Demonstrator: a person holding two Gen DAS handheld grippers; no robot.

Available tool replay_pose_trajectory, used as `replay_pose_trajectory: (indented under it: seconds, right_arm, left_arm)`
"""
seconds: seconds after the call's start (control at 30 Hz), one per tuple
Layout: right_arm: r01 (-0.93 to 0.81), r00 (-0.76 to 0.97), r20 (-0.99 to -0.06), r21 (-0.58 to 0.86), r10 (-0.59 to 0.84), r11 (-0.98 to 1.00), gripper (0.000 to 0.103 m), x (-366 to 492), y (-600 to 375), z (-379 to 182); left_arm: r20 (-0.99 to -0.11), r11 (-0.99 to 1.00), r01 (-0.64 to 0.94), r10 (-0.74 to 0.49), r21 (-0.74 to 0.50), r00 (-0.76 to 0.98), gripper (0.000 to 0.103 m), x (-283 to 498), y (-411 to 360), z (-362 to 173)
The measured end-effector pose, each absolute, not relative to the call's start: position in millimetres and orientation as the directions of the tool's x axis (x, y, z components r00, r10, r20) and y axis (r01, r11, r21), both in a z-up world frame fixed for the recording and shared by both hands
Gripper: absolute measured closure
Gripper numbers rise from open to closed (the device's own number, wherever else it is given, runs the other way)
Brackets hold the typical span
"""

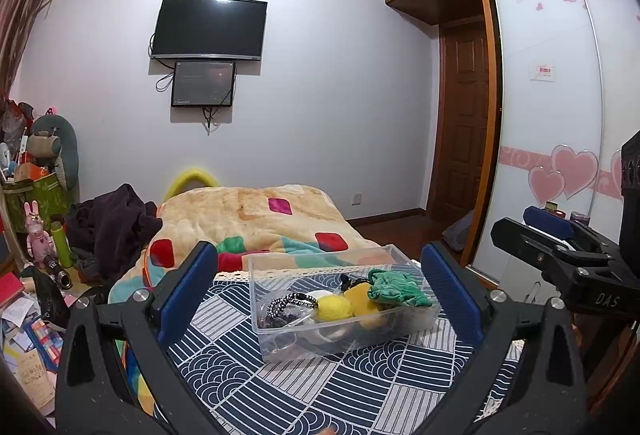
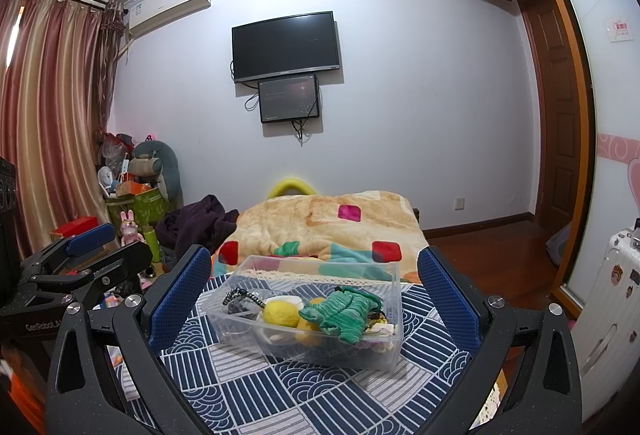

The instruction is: Organize soft objects

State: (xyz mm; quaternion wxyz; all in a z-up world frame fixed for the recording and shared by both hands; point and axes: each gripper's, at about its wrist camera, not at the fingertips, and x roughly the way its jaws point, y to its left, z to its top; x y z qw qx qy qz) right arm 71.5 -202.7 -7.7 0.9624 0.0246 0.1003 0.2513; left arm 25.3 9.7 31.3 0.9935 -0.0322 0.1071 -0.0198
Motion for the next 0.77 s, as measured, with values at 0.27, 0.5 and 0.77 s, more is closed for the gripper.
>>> replay_pose_trajectory:
  seconds: [0.27,0.5,0.77]
  right_arm:
    - [-0.479,0.853,-0.18,0.098,0.489,0.872,0.0,71.5,-202.9,-7.9]
    - [-0.48,0.853,-0.181,0.098,0.489,0.872,0.0,70.7,-202.4,-7.3]
    - [-0.481,0.852,-0.182,0.098,0.49,0.871,0.0,70.7,-201.9,-6.6]
  left_arm:
    - [-0.21,0.997,0.04,-0.054,-0.067,0.976,0.0,24.6,8.5,31.9]
    - [-0.214,0.996,0.054,-0.068,-0.07,0.974,0.0,24.3,7.7,32.3]
    - [-0.22,0.996,0.062,-0.076,-0.071,0.973,0.0,24.2,6.0,31.4]
